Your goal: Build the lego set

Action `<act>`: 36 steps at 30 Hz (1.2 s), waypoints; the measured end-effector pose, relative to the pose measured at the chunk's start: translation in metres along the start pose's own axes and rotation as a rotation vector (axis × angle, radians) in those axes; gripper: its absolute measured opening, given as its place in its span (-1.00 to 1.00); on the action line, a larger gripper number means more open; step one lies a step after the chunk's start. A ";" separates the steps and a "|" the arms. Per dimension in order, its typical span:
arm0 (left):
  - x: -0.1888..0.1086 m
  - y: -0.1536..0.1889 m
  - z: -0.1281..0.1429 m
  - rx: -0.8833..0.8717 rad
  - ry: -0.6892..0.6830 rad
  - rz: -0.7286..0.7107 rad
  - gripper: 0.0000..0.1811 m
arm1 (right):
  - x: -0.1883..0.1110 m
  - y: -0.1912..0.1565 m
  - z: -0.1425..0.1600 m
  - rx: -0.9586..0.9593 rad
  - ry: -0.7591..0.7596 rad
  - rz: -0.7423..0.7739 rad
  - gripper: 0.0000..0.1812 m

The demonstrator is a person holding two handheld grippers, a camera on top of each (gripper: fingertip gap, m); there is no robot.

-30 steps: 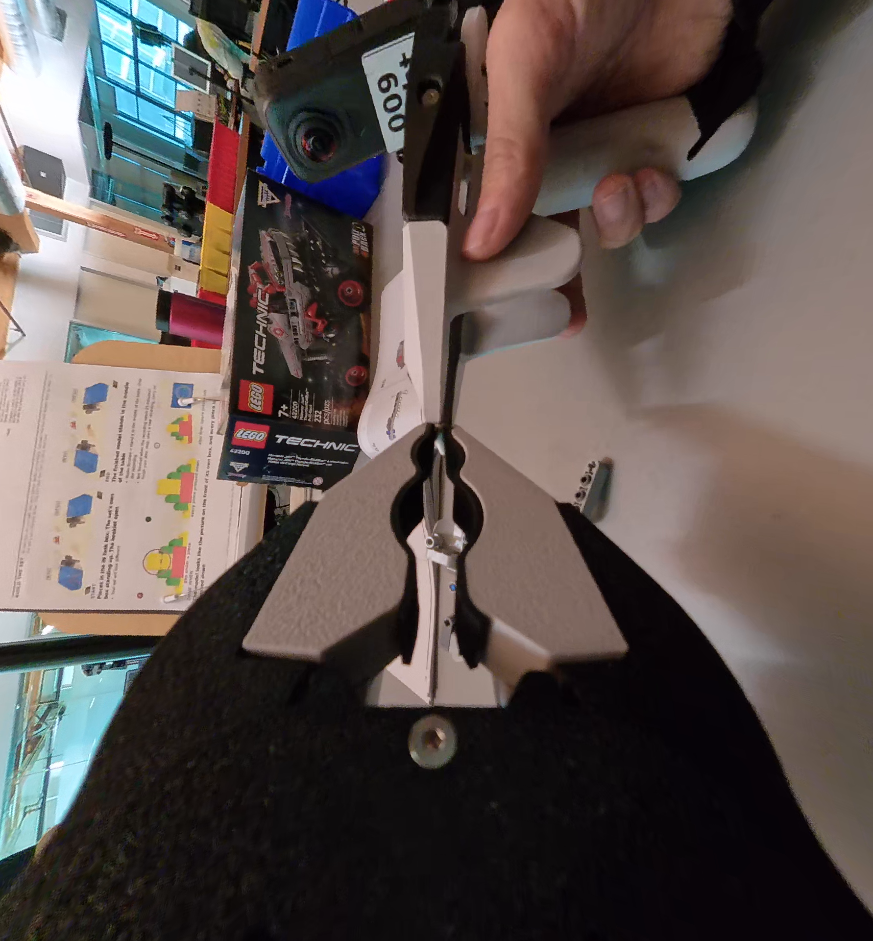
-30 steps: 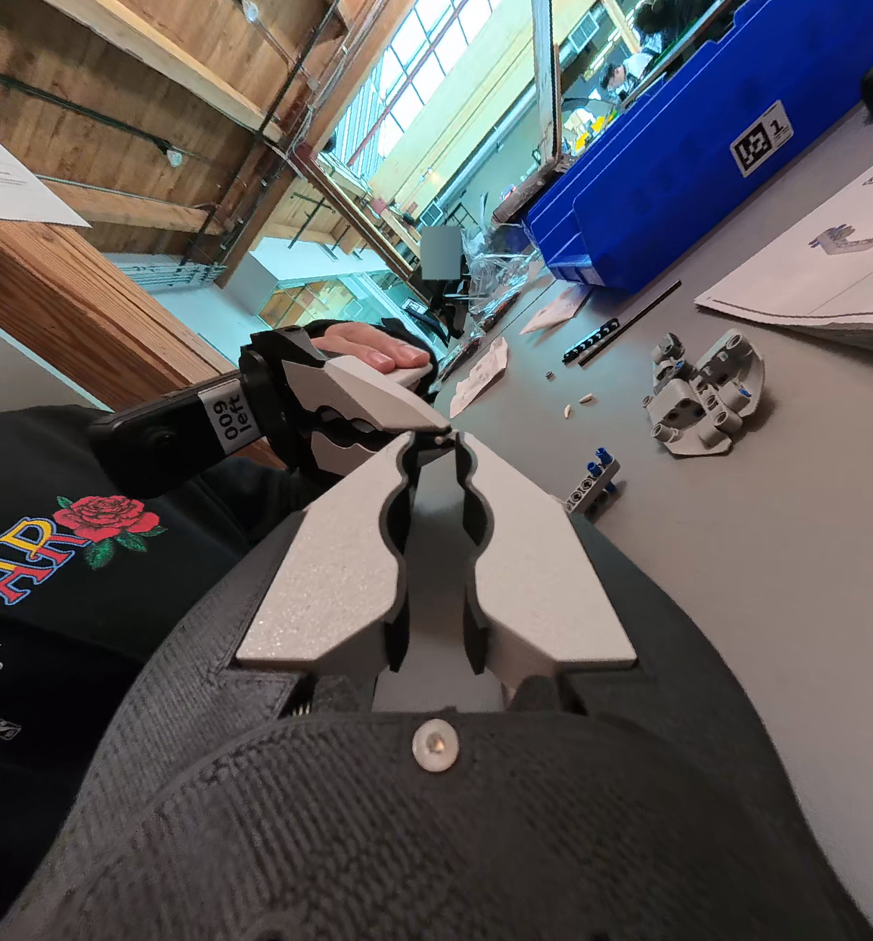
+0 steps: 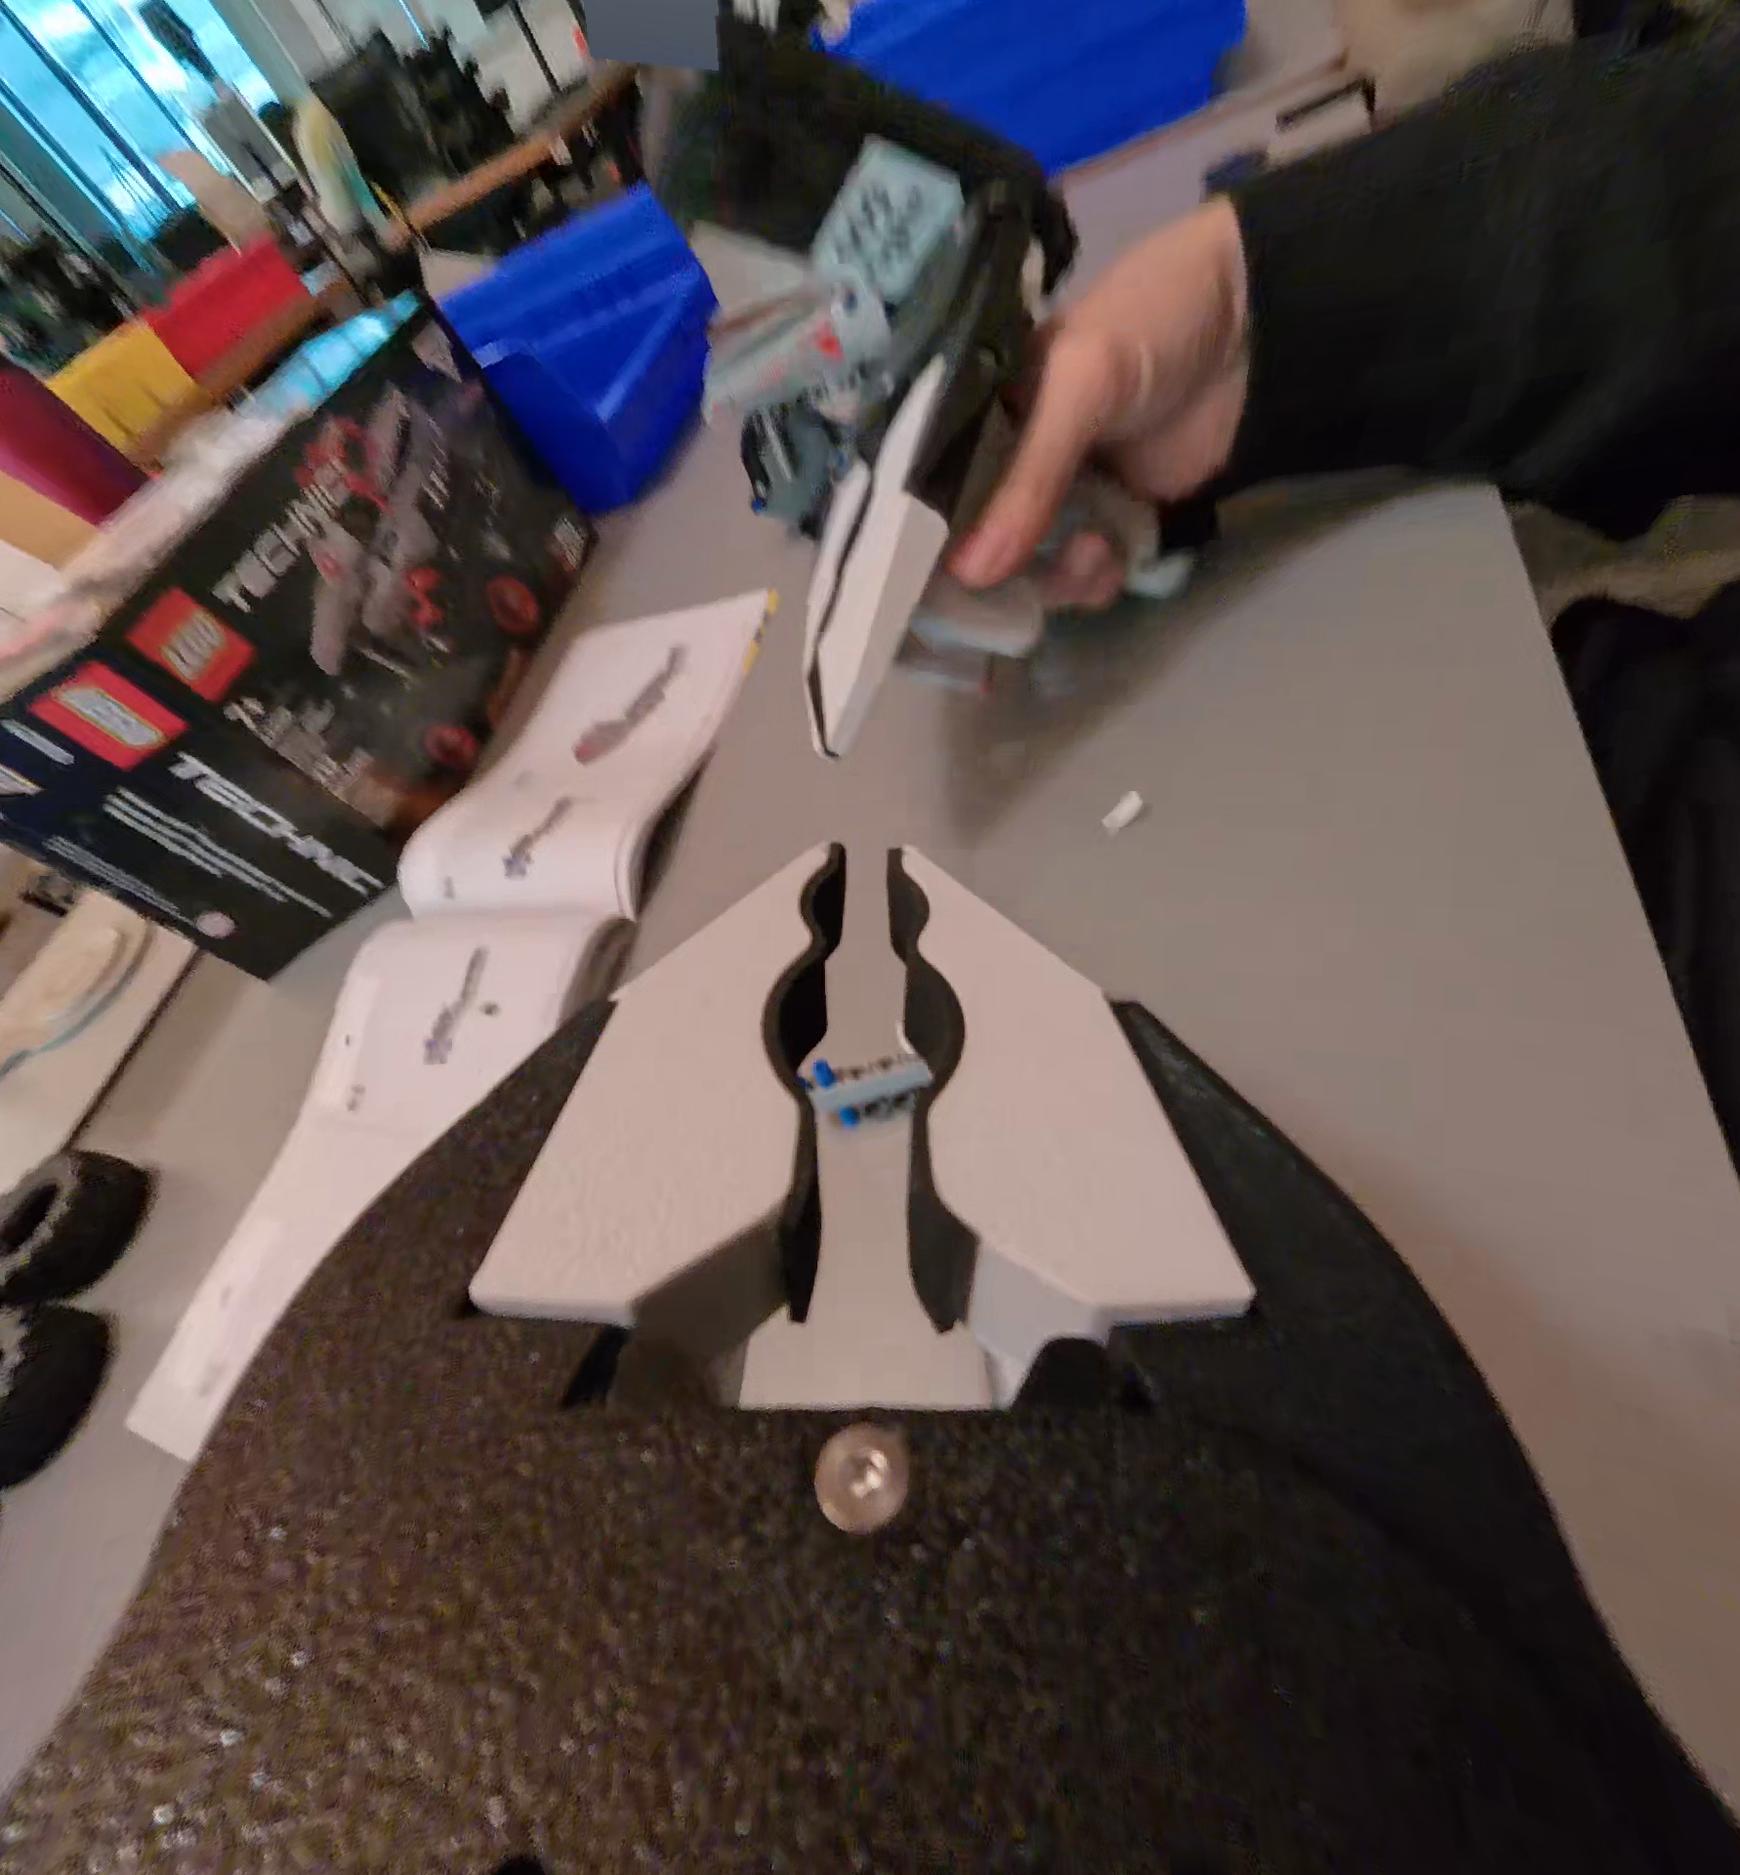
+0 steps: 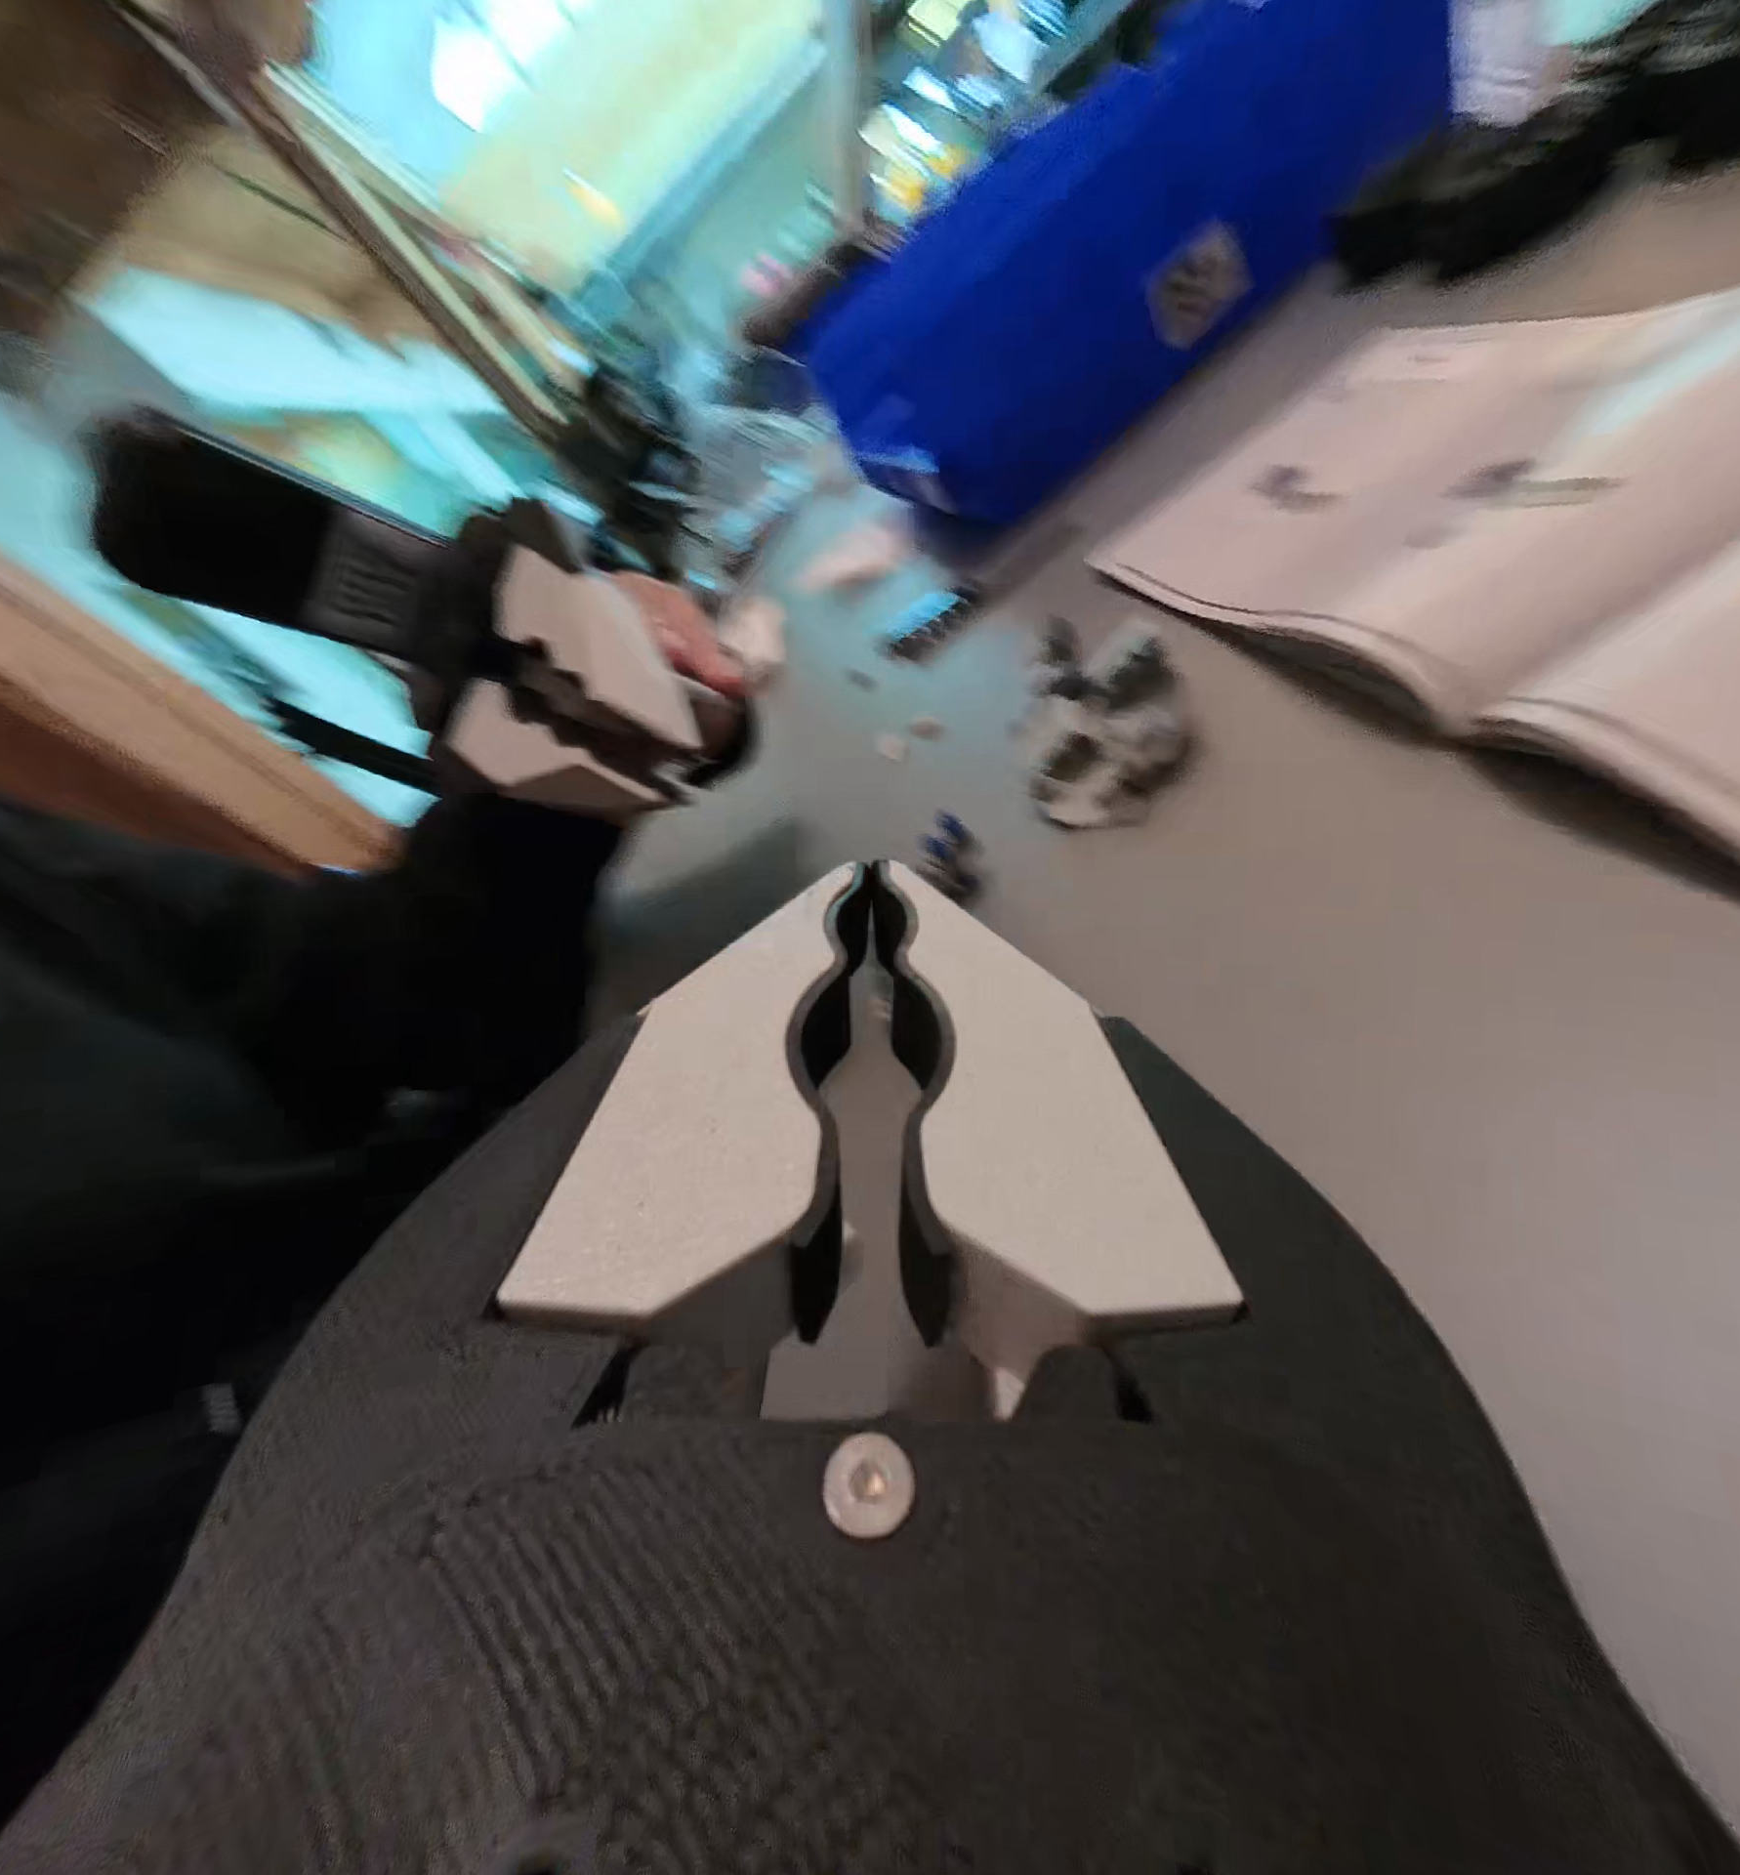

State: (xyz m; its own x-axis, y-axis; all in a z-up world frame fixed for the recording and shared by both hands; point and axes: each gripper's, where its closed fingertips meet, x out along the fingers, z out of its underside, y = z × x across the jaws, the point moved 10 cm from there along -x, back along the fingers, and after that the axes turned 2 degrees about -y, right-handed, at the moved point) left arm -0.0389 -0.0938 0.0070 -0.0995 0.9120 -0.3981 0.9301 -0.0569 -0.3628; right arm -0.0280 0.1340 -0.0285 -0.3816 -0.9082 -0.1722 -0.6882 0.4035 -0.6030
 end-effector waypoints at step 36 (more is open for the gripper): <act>0.076 0.006 -0.010 -0.458 -0.265 0.316 -1.00 | -0.036 -0.025 0.016 -0.728 -0.352 0.065 -0.86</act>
State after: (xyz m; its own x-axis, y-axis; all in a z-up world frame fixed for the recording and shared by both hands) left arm -0.0371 -0.0211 -0.0176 0.1755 0.7440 -0.6447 0.9806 -0.0738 0.1818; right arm 0.0124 0.1550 -0.0195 -0.3015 -0.8135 -0.4973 -0.9465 0.3181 0.0535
